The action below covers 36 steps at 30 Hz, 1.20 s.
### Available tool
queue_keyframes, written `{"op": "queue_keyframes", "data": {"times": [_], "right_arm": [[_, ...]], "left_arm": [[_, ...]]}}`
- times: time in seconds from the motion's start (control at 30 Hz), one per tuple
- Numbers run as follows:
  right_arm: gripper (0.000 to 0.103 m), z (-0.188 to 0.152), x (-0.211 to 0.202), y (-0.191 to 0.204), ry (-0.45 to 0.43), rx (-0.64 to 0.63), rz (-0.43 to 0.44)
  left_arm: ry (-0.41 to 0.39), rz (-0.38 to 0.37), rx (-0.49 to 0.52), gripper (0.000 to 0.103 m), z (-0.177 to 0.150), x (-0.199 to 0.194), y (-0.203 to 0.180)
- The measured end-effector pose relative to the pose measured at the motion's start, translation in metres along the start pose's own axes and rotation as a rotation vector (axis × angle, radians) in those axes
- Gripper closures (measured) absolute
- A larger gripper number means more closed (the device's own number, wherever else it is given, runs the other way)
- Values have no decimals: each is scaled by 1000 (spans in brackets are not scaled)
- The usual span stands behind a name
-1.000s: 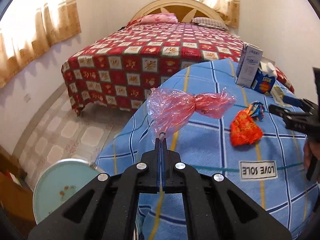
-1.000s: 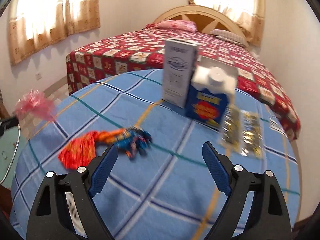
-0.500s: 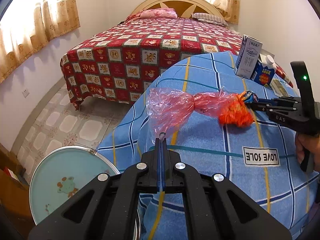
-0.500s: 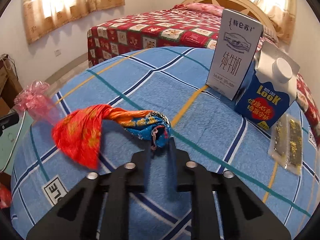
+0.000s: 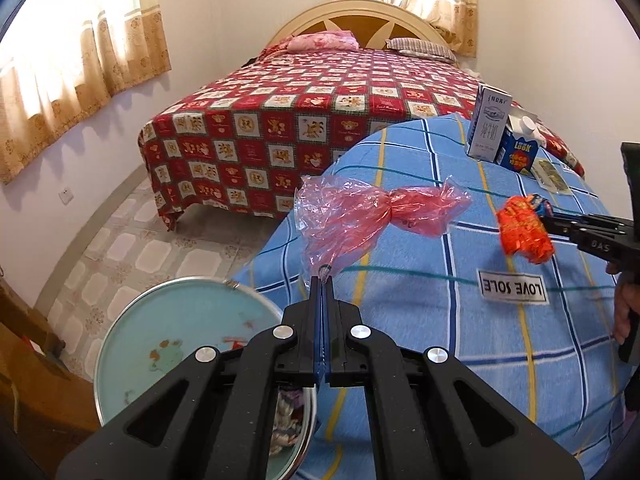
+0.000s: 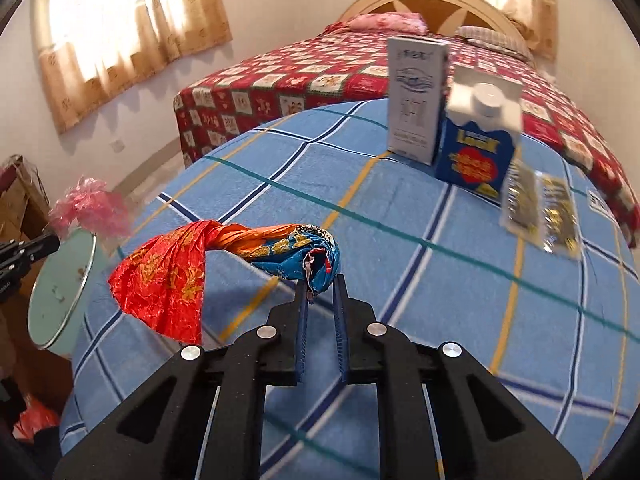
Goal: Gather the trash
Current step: 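Carry the pink bag and red cloth over the blue bin with both grippers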
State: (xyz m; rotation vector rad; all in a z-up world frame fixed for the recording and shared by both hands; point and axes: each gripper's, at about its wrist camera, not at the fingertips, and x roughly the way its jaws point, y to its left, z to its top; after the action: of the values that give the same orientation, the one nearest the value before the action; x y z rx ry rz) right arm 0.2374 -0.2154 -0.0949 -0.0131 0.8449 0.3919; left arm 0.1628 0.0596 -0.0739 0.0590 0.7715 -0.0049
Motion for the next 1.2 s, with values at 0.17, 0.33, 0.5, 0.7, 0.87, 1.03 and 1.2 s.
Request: {"op": "queue_keyframes", "data": {"times": [0.17,0.33,0.5,0.7,0.87,1.03,1.2], "right_arm": [[90,-8,-12,11,-25,-18,-32],[90,-13,-19,28,-45,-50,-52],[90,-13,-22,40,-57,-67,-37],[90,-10,-21,60,-64,-91,-20],[90,-10,-18,71,-61,-106,-10],[90,-11,-15,84,-56,-124,-1],[90,-10,-12,98,-56,-146,12]], "left_arm": [[-3,31,14,103,-16,-15,6],[-1,61,27,103,-31,-26,13],[8,84,19,103,-44,-33,24],[17,122,3,103,-56,-41,44],[19,141,-6,103,-62,-46,55],[16,155,-12,103,-64,-51,62],[16,167,-21,103,-66,-53,67]]}}
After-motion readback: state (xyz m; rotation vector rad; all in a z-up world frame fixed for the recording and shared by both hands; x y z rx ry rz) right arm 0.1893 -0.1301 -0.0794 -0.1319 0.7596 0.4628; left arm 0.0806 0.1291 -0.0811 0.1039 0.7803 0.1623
